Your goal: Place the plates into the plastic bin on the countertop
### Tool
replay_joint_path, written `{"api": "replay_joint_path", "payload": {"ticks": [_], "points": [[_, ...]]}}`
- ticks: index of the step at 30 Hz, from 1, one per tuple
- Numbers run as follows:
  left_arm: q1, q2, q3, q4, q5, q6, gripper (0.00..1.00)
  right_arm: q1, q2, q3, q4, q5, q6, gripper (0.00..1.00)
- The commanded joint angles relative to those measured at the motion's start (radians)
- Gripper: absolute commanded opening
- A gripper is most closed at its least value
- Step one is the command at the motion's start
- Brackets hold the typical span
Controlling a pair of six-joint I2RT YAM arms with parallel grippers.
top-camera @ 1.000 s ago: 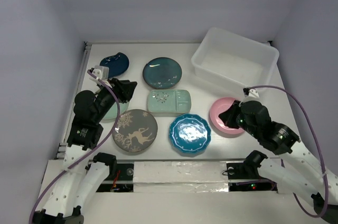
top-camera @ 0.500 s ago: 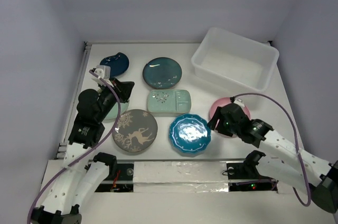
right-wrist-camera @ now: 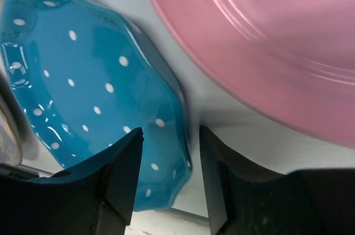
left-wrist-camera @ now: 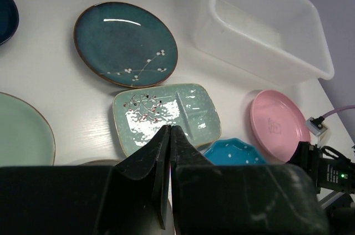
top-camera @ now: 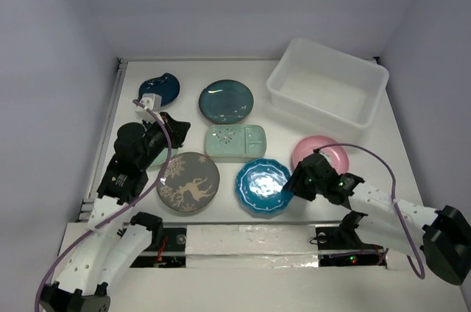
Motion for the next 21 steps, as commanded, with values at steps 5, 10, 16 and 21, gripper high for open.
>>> {"api": "replay_joint_path", "payload": {"ticks": [5, 10, 16, 21], "points": [[-0.023, -0.035, 0.011, 0.009, -0.043, 0.044, 0.0, 0.007, 0.102, -0.035, 0.19, -0.062, 0.051, 0.4], [-0.023, -0.053, 0.015, 0.009, -0.067, 0.046, 0.0, 0.007, 0.114, -0.02, 0.163, -0.073, 0.051, 0.09], [-0.023, -0.075, 0.011, 0.012, -0.092, 0.035, 0.15, 0.007, -0.005, 0.018, 0.048, -0.076, 0.003, 0.0], [-0.023, -0.076, 0.009, 0.018, -0.106, 0.031, 0.2, 0.007, -0.183, 0.178, -0.162, -0.076, -0.109, 0.0]]}}
